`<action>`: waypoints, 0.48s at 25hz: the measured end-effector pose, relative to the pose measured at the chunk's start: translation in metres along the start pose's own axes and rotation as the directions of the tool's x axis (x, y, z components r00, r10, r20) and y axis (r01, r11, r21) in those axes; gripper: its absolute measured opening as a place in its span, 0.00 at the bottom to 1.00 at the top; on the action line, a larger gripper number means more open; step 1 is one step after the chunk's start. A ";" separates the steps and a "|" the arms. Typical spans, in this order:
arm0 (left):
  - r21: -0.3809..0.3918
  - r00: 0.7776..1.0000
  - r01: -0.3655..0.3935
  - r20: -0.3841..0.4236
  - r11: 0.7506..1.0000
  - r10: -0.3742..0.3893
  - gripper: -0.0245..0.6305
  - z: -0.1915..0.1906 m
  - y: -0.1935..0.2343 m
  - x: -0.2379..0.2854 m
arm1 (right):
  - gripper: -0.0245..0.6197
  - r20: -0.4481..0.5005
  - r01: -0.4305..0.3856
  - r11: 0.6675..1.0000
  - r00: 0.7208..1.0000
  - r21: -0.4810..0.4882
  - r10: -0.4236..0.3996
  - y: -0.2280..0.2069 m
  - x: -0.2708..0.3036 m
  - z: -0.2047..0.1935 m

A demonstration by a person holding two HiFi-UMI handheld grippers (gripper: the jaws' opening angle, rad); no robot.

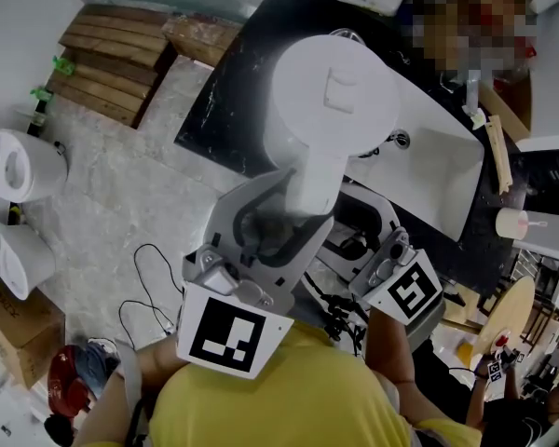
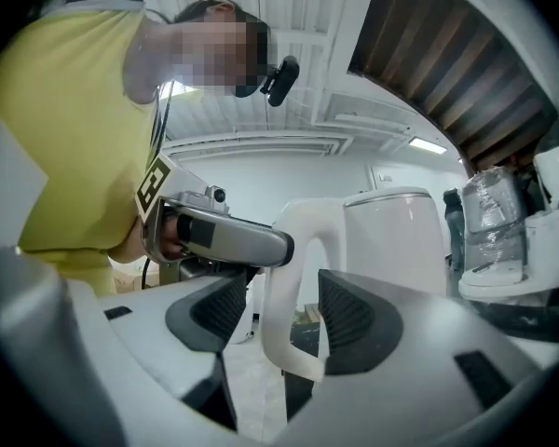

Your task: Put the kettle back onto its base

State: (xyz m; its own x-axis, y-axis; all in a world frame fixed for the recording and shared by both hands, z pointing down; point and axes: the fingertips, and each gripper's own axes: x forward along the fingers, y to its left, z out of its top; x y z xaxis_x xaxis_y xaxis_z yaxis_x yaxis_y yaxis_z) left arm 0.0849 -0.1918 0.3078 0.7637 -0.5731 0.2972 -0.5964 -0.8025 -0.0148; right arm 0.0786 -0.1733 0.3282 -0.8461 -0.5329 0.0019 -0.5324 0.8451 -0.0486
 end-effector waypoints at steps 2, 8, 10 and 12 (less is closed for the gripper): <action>0.004 1.000 -0.003 0.002 1.000 0.003 0.39 0.000 0.000 0.000 | 0.43 0.000 0.017 1.000 1.000 -0.005 -0.017 -0.001 -0.005 0.001; 0.015 1.000 0.000 0.008 1.000 -0.001 0.39 -0.005 -0.002 -0.004 | 0.43 -0.003 0.086 0.996 0.996 -0.007 -0.086 -0.004 -0.018 0.000; 0.023 1.000 -0.003 0.007 1.000 0.003 0.39 -0.006 -0.002 -0.008 | 0.43 -0.010 0.096 0.995 0.995 -0.014 -0.096 -0.004 -0.022 0.000; 0.031 1.000 -0.012 0.007 0.999 0.012 0.39 -0.006 -0.001 -0.016 | 0.43 -0.015 0.103 0.994 0.994 -0.020 -0.104 -0.003 -0.026 -0.001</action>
State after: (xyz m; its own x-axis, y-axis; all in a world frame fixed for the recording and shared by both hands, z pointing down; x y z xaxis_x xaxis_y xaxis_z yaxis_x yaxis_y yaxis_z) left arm 0.0718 -0.1811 0.3089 0.7585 -0.5836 0.2900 -0.5975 -0.8004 -0.0482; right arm 0.1019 -0.1618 0.3288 -0.7866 -0.6171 0.0220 -0.6175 0.7861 -0.0286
